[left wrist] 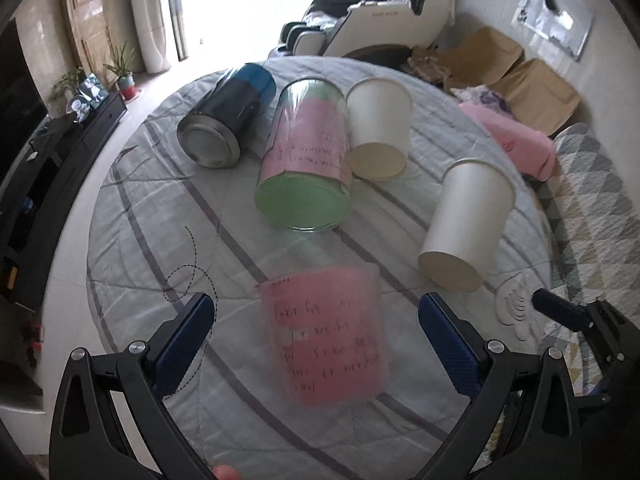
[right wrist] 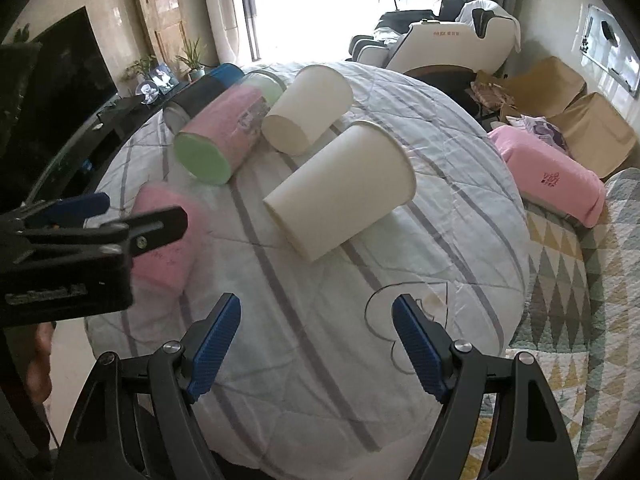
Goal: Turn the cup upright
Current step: 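Grasp the pink cup with the left gripper while the right gripper holds it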
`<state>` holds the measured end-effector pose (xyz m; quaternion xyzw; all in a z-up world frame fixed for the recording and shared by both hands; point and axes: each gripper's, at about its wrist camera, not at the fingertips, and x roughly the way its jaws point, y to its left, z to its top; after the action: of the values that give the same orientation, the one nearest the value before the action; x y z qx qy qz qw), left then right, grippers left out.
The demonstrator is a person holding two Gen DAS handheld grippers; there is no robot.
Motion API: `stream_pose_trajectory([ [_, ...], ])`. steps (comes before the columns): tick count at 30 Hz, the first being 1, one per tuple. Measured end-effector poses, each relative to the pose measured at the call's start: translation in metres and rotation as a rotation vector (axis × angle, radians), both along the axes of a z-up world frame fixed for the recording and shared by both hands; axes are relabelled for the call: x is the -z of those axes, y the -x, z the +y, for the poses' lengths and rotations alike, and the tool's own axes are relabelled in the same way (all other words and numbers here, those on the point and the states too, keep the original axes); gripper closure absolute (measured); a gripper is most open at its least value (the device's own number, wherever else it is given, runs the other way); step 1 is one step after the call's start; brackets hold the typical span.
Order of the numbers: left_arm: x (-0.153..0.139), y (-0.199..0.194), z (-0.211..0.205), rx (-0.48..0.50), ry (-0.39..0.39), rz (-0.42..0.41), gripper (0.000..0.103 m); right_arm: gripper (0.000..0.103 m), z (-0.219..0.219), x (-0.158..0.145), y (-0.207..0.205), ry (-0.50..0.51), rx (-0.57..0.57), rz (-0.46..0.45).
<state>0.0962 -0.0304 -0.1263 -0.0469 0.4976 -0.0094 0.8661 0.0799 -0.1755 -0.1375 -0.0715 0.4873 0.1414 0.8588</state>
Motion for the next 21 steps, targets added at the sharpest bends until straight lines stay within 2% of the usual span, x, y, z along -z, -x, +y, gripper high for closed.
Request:
stream_pose_trajectory([
  [2, 0.003, -0.005, -0.001, -0.002, -0.020, 0.009, 0.002, 0.023, -0.001, 0.002, -0.004, -0.017, -0.011, 0.007],
  [4, 0.007, -0.009, -0.001, -0.002, -0.043, 0.027, 0.015, 0.023, -0.002, 0.006, -0.008, -0.029, -0.019, 0.020],
  [8, 0.014, -0.015, -0.002, 0.003, -0.065, 0.050, 0.022, 0.023, -0.002, 0.012, -0.013, -0.054, -0.031, 0.034],
  [10, 0.015, -0.017, -0.004, 0.013, -0.075, 0.051, 0.030, 0.023, -0.003, 0.013, -0.016, -0.061, -0.031, 0.039],
  [13, 0.012, -0.015, -0.007, 0.036, -0.092, 0.025, 0.031, 0.023, -0.004, 0.014, -0.017, -0.065, -0.033, 0.040],
  [18, -0.005, -0.006, -0.010, 0.062, -0.114, -0.074, 0.031, 0.023, -0.004, 0.014, -0.016, -0.068, -0.035, 0.040],
  [21, -0.013, -0.004, -0.005, 0.063, -0.112, -0.105, 0.031, 0.023, 0.001, 0.014, -0.013, -0.082, -0.050, 0.040],
])
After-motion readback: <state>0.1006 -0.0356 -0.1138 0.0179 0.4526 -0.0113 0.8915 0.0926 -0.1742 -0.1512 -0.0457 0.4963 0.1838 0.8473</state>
